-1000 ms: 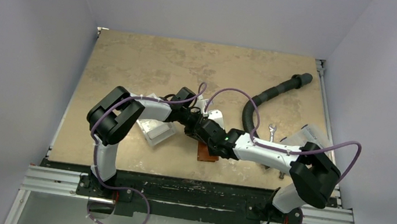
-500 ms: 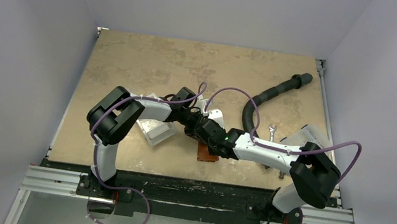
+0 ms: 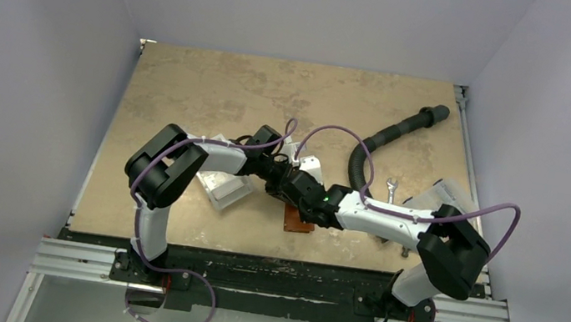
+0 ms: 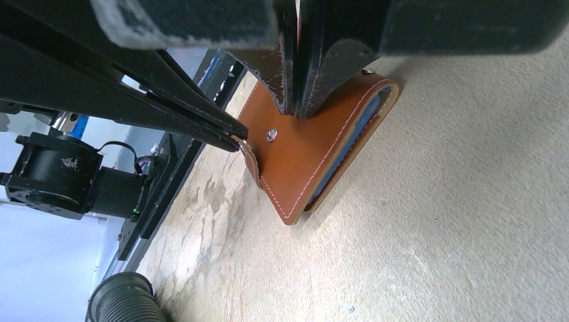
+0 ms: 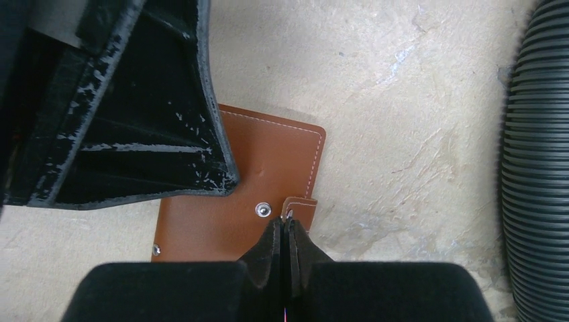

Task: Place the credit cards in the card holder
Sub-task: Close the card holder at the center of the board.

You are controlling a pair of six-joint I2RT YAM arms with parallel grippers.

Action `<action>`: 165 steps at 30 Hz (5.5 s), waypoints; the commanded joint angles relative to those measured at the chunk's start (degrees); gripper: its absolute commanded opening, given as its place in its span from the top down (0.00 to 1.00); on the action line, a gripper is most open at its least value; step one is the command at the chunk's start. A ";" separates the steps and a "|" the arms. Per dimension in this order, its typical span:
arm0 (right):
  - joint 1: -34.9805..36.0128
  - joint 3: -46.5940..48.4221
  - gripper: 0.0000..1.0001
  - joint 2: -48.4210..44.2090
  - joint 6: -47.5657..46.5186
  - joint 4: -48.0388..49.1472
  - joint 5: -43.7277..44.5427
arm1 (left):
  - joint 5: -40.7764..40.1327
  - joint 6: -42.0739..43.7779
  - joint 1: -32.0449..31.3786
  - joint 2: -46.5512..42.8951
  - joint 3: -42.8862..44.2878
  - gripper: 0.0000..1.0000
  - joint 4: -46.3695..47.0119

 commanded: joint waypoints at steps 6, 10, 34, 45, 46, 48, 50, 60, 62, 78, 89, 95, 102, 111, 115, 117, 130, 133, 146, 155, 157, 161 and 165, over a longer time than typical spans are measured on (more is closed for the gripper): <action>-4.89 -6.61 1.00 -7.16 -3.84 13.72 -12.11 | -0.80 2.21 -0.11 0.01 -0.27 1.00 -0.42; -8.05 -8.33 1.00 -8.11 -5.61 14.29 -14.39 | -0.71 2.14 -0.08 -0.06 -0.32 1.00 -0.45; -15.00 -11.12 1.00 -5.40 -10.11 18.76 -29.72 | -0.15 1.89 -0.08 -0.11 -0.45 1.00 -0.10; -15.00 -6.90 1.00 -3.21 -10.92 10.56 -27.60 | 0.08 1.69 -0.11 0.17 -0.42 1.00 0.24; -15.00 -6.74 1.00 -3.37 -10.83 9.92 -27.60 | 0.06 1.69 -0.11 0.24 -0.45 1.00 0.17; -14.97 -6.61 1.00 -3.77 -10.87 9.31 -26.40 | 0.07 1.69 -0.10 0.16 -0.43 1.00 0.25; -14.85 -6.55 1.00 -3.76 -10.89 9.01 -26.59 | 0.10 1.62 -0.09 0.20 -0.45 1.00 0.30; -11.31 -4.94 1.00 -0.09 -10.68 8.88 -24.53 | 0.12 1.67 -0.11 0.12 -0.52 1.00 0.27; -10.39 -4.45 1.00 0.69 -10.54 8.45 -23.80 | 0.15 1.69 -0.10 0.14 -0.54 1.00 0.32; -1.79 0.82 1.00 7.89 -7.49 4.47 -20.61 | -0.08 1.69 -0.04 0.35 -0.44 1.00 0.19; -0.85 -4.16 0.91 6.63 -6.03 11.48 -24.18 | 0.03 1.31 -0.11 0.97 -0.75 1.00 0.34; -0.95 -5.97 0.82 7.80 -5.06 17.89 -27.25 | -0.16 1.33 -0.07 1.10 -1.04 1.00 0.32; -1.71 -10.26 0.73 9.66 -1.72 25.43 -33.11 | -0.16 1.32 -0.09 1.67 -1.15 1.00 0.23; -6.19 -14.89 0.60 5.93 0.97 31.39 -37.57 | 0.01 1.17 -0.07 1.78 -1.19 1.00 0.37; -8.57 -16.14 0.58 4.00 1.50 32.53 -38.39 | 0.02 1.18 -0.10 1.70 -1.24 1.00 0.41; -8.96 -16.66 0.57 3.52 1.70 33.11 -38.41 | 0.10 1.16 -0.05 1.66 -1.09 1.00 0.41; -9.50 -14.67 0.55 -5.52 -0.25 23.51 -27.95 | 0.20 1.33 -0.01 0.77 -0.70 1.00 0.24; -8.56 -12.42 0.52 -6.58 1.07 18.64 -23.15 | 0.09 1.42 0.06 0.32 -0.57 1.00 0.12; -4.54 -10.22 0.48 -12.09 6.91 12.55 -10.84 | 0.17 1.12 0.41 -0.42 -0.92 0.99 0.63; -4.36 -7.12 0.60 -10.30 5.18 12.87 -10.97 | 1.60 -0.02 2.76 -3.82 -1.90 0.81 4.85; -4.22 -6.31 0.65 -9.16 5.10 12.60 -10.53 | 1.69 -0.29 3.10 -3.94 -2.17 0.83 5.25; -3.26 -4.84 0.58 -8.01 4.80 12.69 -9.73 | 1.59 -0.57 3.23 -3.74 -2.54 0.90 5.58; -2.63 -2.85 0.57 -5.93 4.76 10.39 -7.12 | 1.51 -1.37 3.15 -2.20 -3.08 0.97 5.99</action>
